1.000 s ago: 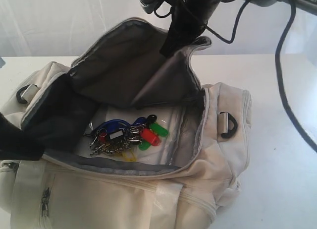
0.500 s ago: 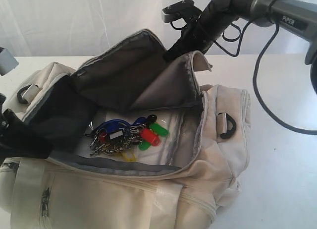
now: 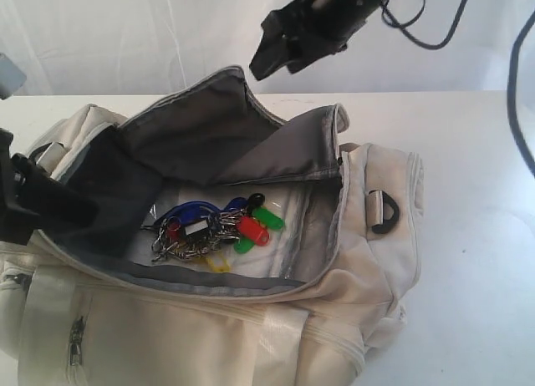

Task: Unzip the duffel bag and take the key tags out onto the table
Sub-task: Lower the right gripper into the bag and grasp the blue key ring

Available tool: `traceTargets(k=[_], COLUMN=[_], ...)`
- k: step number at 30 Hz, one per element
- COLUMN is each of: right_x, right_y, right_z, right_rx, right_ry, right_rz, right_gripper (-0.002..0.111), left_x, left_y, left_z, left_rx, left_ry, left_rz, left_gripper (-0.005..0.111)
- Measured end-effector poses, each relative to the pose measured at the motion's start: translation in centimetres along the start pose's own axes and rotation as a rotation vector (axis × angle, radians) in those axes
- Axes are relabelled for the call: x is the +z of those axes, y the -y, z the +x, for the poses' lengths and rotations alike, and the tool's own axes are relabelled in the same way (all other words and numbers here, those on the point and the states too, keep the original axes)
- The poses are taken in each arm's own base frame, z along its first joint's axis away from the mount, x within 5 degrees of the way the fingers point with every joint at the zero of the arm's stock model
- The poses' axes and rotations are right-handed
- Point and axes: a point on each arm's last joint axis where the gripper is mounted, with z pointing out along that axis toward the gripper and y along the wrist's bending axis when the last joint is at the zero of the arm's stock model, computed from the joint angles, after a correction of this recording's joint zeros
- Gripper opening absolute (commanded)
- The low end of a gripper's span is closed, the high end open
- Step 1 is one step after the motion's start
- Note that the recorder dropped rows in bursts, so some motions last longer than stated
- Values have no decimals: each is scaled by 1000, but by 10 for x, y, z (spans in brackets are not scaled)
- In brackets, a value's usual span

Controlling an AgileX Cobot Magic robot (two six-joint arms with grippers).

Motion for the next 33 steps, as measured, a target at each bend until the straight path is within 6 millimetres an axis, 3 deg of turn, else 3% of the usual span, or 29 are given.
traceTargets(k=[1,3,7,12,20,33], right_x=[7,47,99,140,159,173], right_y=[-3,-24,-59,-48,-40,-66], right_z=[3,15,29,49,55,56], right_rx=[-5,-51,-114,-172,-140,-162], right_ry=[-14,-103,-224,-366,-361,-362], right_rz=[-28,-128,-210,-98,-68,-133], right_gripper=[62,62,62,63,64,63], left_x=[0,0,0,0,0,0], left_y=[1,3,4,4,4,4], left_z=[1,2,3,3,3,3], left_rx=[0,4,8,8,9,9], left_ry=[-7,-25,-29,-30,-32,-32], left_rz=[10,36,39,39,42,43], left_gripper=[0,0,0,0,0,0])
